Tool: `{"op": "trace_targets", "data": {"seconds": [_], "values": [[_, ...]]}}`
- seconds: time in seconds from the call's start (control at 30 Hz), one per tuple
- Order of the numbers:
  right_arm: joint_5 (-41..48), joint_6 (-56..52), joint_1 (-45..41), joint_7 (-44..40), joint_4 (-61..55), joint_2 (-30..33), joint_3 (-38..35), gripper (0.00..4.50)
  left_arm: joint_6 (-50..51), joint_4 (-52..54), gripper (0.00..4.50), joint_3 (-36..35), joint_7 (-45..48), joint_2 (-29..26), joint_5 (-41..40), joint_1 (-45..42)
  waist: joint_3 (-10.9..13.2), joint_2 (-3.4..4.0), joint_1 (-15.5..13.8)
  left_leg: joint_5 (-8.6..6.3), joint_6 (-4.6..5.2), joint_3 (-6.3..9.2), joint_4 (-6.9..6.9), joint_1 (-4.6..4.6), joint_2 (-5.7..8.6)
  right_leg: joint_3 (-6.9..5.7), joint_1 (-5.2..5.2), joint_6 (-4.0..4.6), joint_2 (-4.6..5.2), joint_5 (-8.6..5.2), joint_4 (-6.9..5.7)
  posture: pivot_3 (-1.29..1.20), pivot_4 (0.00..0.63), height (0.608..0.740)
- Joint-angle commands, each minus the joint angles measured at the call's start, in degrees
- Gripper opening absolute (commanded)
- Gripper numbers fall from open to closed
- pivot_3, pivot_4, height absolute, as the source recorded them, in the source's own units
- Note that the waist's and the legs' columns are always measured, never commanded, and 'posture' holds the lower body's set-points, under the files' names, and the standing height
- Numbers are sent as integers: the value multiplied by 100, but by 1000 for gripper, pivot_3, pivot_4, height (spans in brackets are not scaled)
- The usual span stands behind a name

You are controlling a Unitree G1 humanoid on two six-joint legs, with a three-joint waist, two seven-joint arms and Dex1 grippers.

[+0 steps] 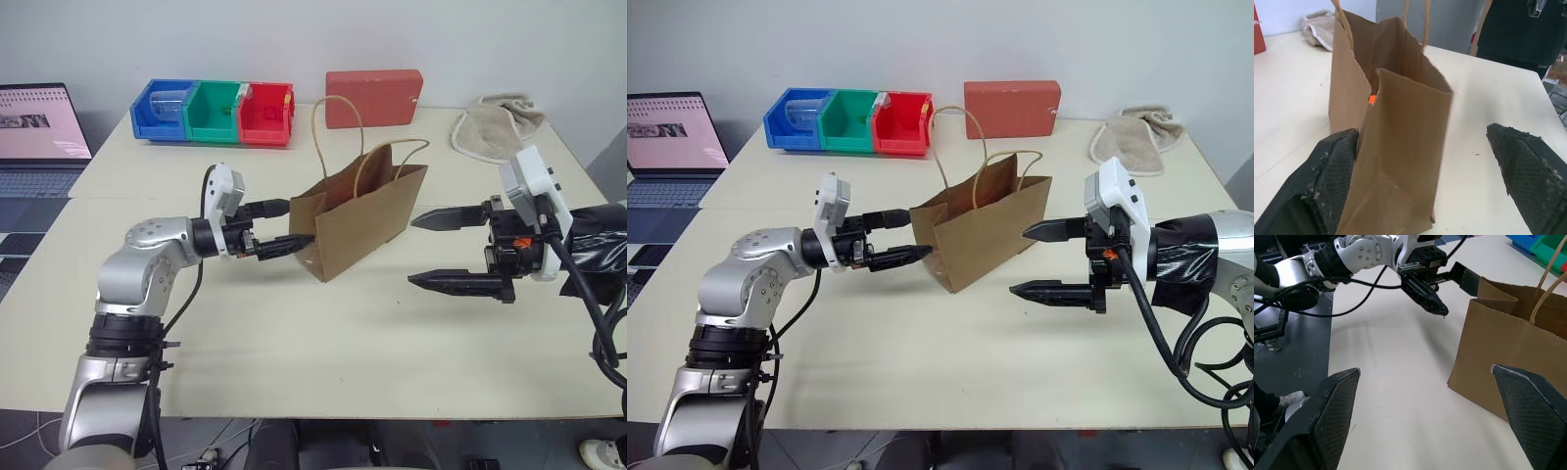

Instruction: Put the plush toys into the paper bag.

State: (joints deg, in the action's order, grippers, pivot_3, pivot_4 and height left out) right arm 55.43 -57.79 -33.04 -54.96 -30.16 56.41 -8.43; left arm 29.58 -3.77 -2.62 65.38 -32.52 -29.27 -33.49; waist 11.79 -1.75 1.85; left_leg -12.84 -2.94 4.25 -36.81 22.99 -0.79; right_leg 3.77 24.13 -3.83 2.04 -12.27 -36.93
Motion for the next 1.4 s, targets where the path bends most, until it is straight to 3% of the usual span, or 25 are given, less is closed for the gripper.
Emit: {"op": "trace_targets", "data": {"seconds": [0.03, 0.23, 0.43, 0.6, 0.97, 1.2, 1.27, 1.4], "values": [[85, 109, -69, 18, -94, 68, -183, 4500, -132, 314, 4478, 42, -319, 210, 17, 6, 0, 0, -1, 0, 0, 0, 0, 0, 0, 0, 0, 0, 0, 0, 0, 0, 150, 740], [-45, 228, 5, 151, -166, -18, -131, 4500, -476, 278, 4478, 138, -1178, 783, 416, 53, 0, 0, -3, 0, 0, -1, 0, 0, 1, 1, -1, -2, 0, 1, 1, 0, 150, 740], [-252, 454, 95, 337, -198, -79, -106, 4500, -673, 228, 4478, 213, -1282, 955, 473, 77, 0, 0, -2, 0, 0, -1, -1, 0, 1, 1, -1, -3, 0, 2, 1, 0, 150, 740], [-350, 625, 157, 325, -209, -125, -90, 4500, -752, 76, 3366, 215, -1230, 1024, 427, 57, 0, 0, -3, 0, 0, -1, -1, 0, 1, 1, -1, -3, 0, 2, 1, 0, 150, 740], [-721, 924, 248, 736, -119, -344, -113, 4500, -1277, -418, 20, 296, -1168, 1080, 681, -100, 0, 0, -5, 0, 0, -1, -1, 0, 2, 1, -2, -3, 0, 2, 1, 0, 150, 740], [-1188, 1438, 510, 913, -143, -415, -337, 4500, -1264, -598, 20, 250, -580, 949, 379, -303, -1, -1, -8, 0, 0, 0, -1, 0, 2, 0, -2, -3, 0, 2, 1, 0, 150, 740], [-800, 1082, 626, 661, -66, -141, -625, 4500, -989, -589, 20, 217, -76, 819, 72, -437, 0, 0, -6, 0, 0, -1, -1, 2, 3, 1, -2, -3, 0, 2, 1, 0, 150, 740], [-846, 1089, 1293, 291, -247, 452, -1686, 4500, -665, -836, 20, 429, 871, 631, -160, -818, 0, 0, -37, 0, 0, 0, 1, 4, 4, 0, -1, -1, 0, 1, 4, 0, 150, 740]]}}
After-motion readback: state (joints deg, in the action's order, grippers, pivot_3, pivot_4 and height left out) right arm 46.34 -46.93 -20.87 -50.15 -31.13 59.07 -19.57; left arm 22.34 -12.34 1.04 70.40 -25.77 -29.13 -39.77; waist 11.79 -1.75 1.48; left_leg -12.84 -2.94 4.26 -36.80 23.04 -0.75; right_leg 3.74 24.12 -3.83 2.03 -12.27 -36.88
